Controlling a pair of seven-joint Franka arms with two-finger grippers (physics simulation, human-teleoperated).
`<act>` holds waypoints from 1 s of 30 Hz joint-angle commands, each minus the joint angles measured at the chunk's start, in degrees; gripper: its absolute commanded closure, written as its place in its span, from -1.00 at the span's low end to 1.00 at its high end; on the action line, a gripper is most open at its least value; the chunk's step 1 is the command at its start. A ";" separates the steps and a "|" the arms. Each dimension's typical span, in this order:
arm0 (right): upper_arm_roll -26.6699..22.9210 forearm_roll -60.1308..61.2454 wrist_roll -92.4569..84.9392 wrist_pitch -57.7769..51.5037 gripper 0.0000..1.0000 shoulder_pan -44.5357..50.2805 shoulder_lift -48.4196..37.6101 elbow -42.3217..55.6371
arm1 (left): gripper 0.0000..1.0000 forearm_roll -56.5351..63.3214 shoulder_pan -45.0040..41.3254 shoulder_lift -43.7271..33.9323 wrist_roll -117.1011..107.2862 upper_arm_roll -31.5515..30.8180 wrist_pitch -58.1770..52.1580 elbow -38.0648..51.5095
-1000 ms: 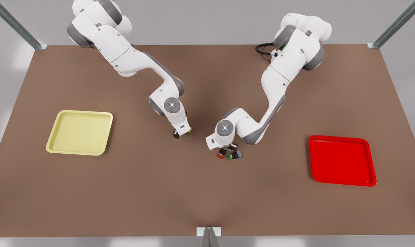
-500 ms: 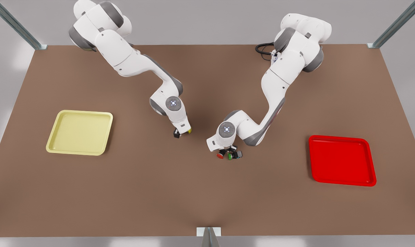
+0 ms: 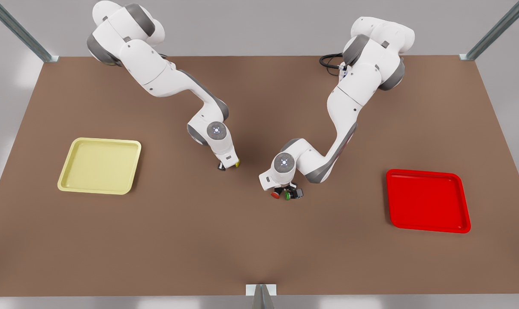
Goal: Place the switches on the corresponding trays according to their colors
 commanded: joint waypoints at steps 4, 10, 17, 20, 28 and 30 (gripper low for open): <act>0.09 0.00 0.00 0.01 0.03 -0.13 -0.09 -0.09 | -0.01 0.12 0.00 -0.18 -0.09 0.00 -0.88 0.00; 0.18 0.44 0.00 -1.13 -0.03 -1.10 -1.67 -0.09 | 0.00 -0.15 0.00 -0.18 -0.09 0.00 -0.18 0.09; 17.22 2.90 -9.67 -7.37 -0.03 -28.86 -10.81 -7.29 | 0.00 -4.10 3.25 -12.22 0.97 0.00 -1.93 -6.94; 23.11 5.01 -25.21 -17.48 -0.03 -44.77 -19.95 -9.84 | -0.01 -6.82 6.59 -19.60 1.49 1.23 -3.43 -13.53; 25.31 8.62 -56.95 -20.30 -0.25 -78.62 -24.26 -12.04 | -0.01 -8.32 21.79 -26.02 5.27 7.56 -2.81 -22.94; 24.08 8.53 -56.87 -19.68 -1.00 -78.97 -24.35 -11.86 | -0.02 -8.32 25.31 -26.28 6.33 8.87 -2.90 -23.82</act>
